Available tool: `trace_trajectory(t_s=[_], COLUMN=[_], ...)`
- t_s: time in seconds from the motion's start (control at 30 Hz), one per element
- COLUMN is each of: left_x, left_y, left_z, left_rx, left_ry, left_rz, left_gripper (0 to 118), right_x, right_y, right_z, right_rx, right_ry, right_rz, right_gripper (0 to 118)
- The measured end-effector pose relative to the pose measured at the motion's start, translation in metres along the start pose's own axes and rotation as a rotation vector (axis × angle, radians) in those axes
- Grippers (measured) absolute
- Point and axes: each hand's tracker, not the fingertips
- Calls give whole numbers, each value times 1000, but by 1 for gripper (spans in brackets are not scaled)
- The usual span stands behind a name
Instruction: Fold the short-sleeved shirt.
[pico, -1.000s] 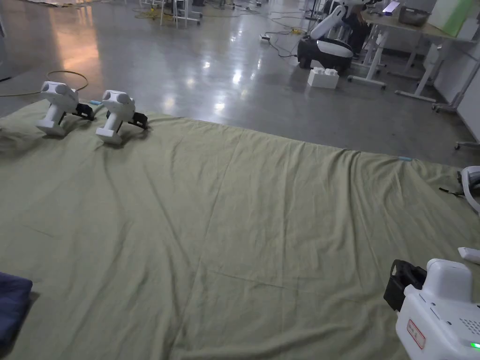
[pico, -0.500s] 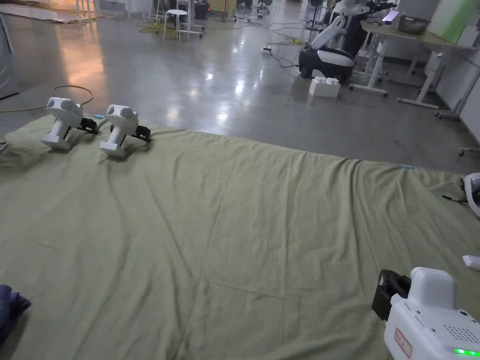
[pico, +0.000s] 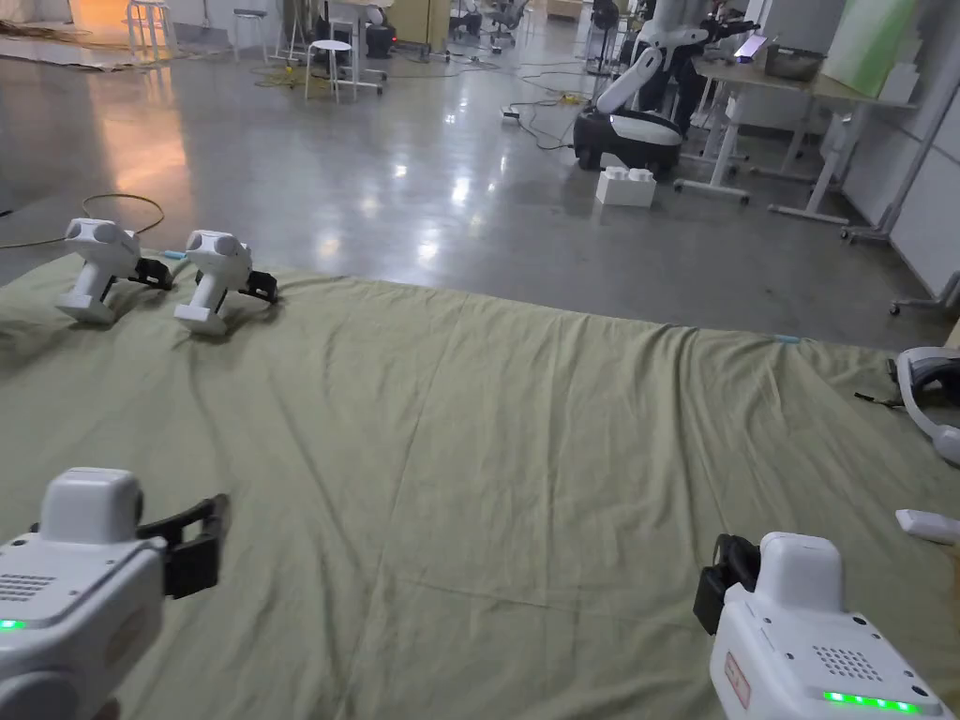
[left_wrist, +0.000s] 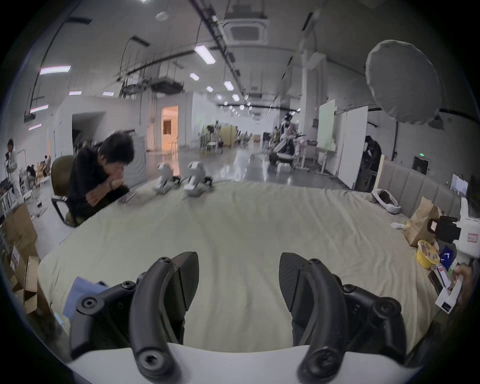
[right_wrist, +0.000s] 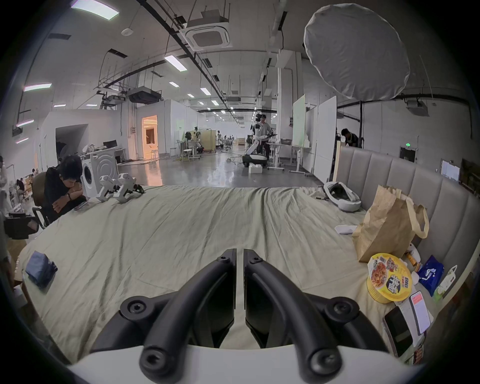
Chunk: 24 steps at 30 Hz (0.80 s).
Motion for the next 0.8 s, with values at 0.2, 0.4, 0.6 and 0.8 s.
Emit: trace_trajectory(t_s=[0.2,0.4,0.6,0.8], left_x=[68,109,119,120], left_y=[12,11,9,10], left_z=[-12,-15,-4,-5], left_rx=[52,103,188,213], left_ry=[-43,-23,-41,-29], left_rz=[-28,-68,-66,-57], left_gripper=[71,15,6,6], right_x=[-7,-9,-10,-11], right_y=[4,7,11,10], right_z=[5,9,16,15], right_rx=[38,81,117,118], right_ry=[7,9,11,7], right_rz=[-3,-15,-21,-9], right_gripper=[7,7,7,7])
